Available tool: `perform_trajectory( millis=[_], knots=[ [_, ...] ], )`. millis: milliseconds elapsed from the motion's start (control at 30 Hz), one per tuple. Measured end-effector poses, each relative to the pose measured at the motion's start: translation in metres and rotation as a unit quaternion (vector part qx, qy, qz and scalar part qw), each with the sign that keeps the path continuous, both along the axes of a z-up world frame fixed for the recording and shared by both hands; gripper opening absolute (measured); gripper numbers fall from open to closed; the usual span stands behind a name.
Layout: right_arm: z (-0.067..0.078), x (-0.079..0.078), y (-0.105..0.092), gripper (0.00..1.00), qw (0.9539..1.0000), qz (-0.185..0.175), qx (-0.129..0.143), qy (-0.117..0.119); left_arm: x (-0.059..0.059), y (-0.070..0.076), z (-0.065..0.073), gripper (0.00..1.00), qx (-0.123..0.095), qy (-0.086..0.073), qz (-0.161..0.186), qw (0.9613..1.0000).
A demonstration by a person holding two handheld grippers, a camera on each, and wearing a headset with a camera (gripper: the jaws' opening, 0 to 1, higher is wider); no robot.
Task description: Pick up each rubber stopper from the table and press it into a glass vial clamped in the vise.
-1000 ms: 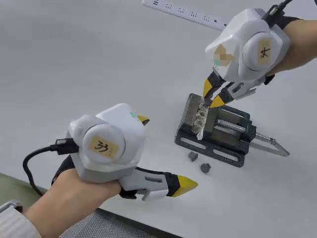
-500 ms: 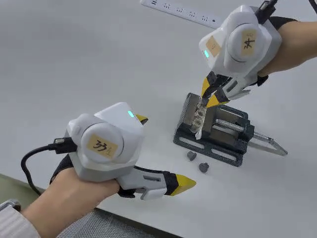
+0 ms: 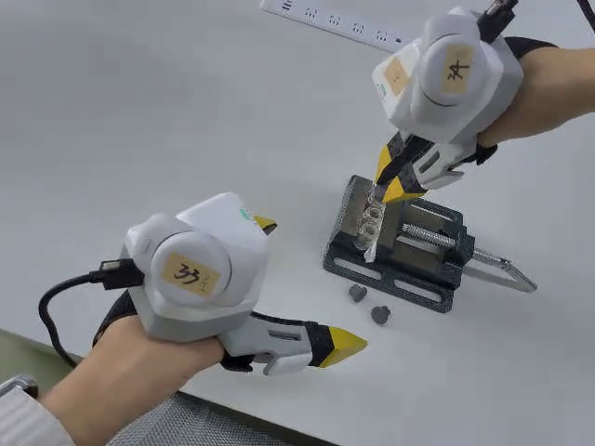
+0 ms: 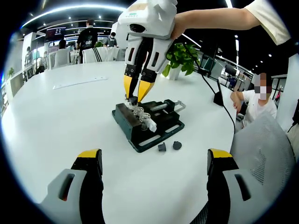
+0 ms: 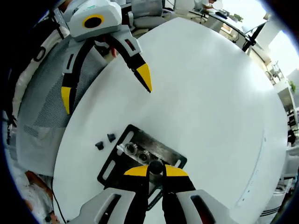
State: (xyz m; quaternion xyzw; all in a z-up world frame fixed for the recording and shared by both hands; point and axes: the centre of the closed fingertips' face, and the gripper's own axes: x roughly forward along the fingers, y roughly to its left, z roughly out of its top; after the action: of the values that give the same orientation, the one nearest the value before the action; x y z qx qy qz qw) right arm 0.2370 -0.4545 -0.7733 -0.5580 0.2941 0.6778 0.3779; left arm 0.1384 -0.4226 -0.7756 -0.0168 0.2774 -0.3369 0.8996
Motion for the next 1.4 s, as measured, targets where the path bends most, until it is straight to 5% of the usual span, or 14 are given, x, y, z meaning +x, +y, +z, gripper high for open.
perform_trajectory(
  millis=[533,1400],
  knots=[
    [0.0006,-0.0011,-0.0009,0.06,0.9988,0.045,0.011,-0.015,0.0004,-0.0014,0.0008,0.92,-0.001,0.0,-0.004,1.0],
    [0.0011,-0.0005,0.0014,0.11,0.9977,0.058,0.022,-0.03,-0.0008,-0.0014,-0.0007,0.91,-0.001,0.003,-0.003,1.0]
  ],
)
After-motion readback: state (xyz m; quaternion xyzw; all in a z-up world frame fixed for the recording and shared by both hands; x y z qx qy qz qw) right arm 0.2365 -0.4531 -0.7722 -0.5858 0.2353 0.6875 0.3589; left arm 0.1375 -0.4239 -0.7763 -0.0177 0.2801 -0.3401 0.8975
